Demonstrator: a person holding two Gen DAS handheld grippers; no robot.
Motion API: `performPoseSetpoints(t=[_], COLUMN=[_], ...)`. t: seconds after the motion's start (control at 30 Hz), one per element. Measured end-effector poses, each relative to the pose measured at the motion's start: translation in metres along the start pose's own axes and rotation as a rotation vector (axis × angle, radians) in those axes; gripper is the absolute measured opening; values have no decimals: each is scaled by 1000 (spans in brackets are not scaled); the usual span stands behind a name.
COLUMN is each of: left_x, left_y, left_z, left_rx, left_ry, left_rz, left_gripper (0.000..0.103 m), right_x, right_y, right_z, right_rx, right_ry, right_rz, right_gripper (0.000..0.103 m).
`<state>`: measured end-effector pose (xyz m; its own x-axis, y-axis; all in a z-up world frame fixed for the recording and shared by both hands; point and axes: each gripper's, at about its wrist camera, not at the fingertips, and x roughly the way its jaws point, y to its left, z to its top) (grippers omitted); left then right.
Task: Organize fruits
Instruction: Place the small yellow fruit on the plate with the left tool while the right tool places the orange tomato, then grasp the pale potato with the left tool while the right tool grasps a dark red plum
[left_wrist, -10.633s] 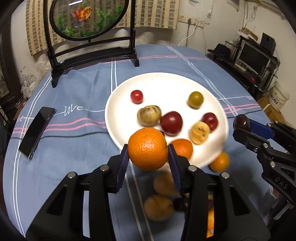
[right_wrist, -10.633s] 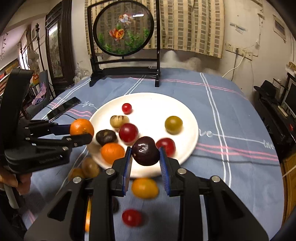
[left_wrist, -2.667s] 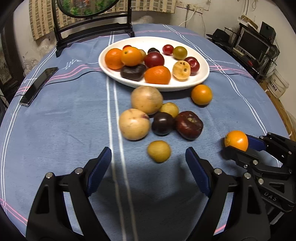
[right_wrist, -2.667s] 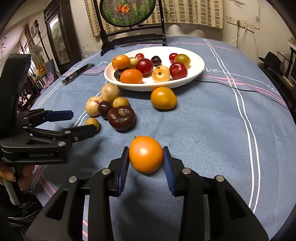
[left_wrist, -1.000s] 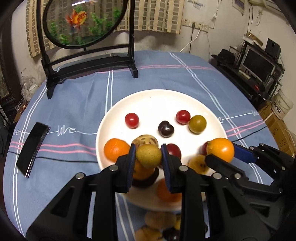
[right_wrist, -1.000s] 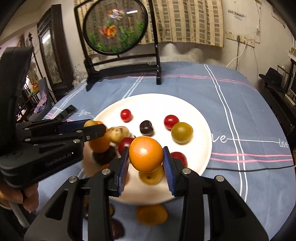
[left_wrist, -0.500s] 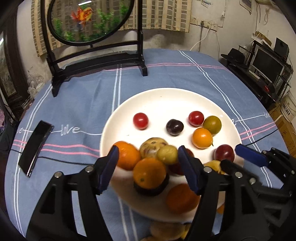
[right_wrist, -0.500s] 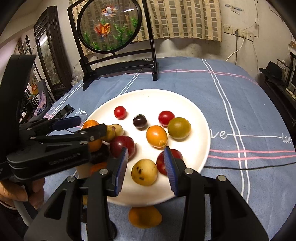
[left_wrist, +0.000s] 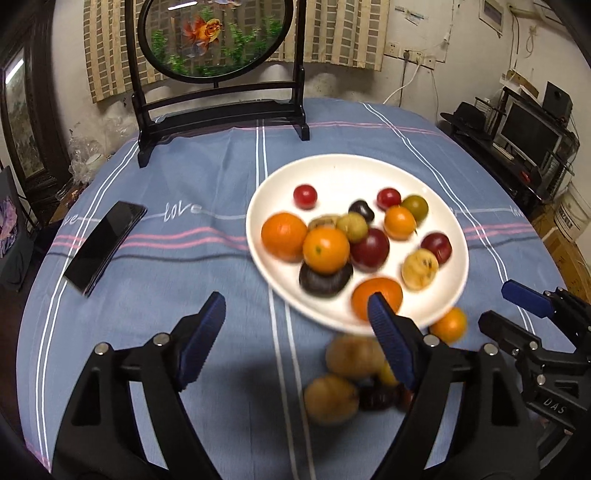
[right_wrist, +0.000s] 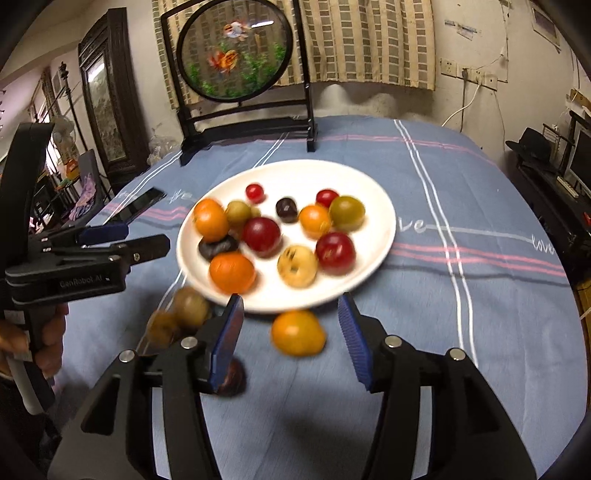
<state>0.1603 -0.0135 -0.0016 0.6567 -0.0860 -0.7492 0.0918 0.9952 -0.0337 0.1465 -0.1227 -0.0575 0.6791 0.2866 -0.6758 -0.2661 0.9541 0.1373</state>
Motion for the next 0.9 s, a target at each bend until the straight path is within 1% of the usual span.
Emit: performPoseSetpoints(t=[0.1,0.23,0.43,0.53,0.7,0.9], left_x=[-11,-23,-27,-26,-19,-7], left_y=[2,3,6,7,11,19], left_z=[-15,-33,-56,-65,-70,-74], left_rx=[-6,-4,-6,0,-7,-22], left_ry=[6,5,22,36,54,76], left_rz=[-4,-8,-11,-14,-19,-28], left_gripper=[81,83,83,83,84,84], right_x=[-7,-15,-10,-3,10,32], right_y=[6,13,26,33,46,55], right_z=[-14,-28,-47,-51,-54,-51], right_rx=[2,-3,-23,-48,-80,-119], right_ry=[10,19,65,88,126,179], right_rz=[5,2,23,42,59,46], right_gripper=[55,59,60,60,60,60])
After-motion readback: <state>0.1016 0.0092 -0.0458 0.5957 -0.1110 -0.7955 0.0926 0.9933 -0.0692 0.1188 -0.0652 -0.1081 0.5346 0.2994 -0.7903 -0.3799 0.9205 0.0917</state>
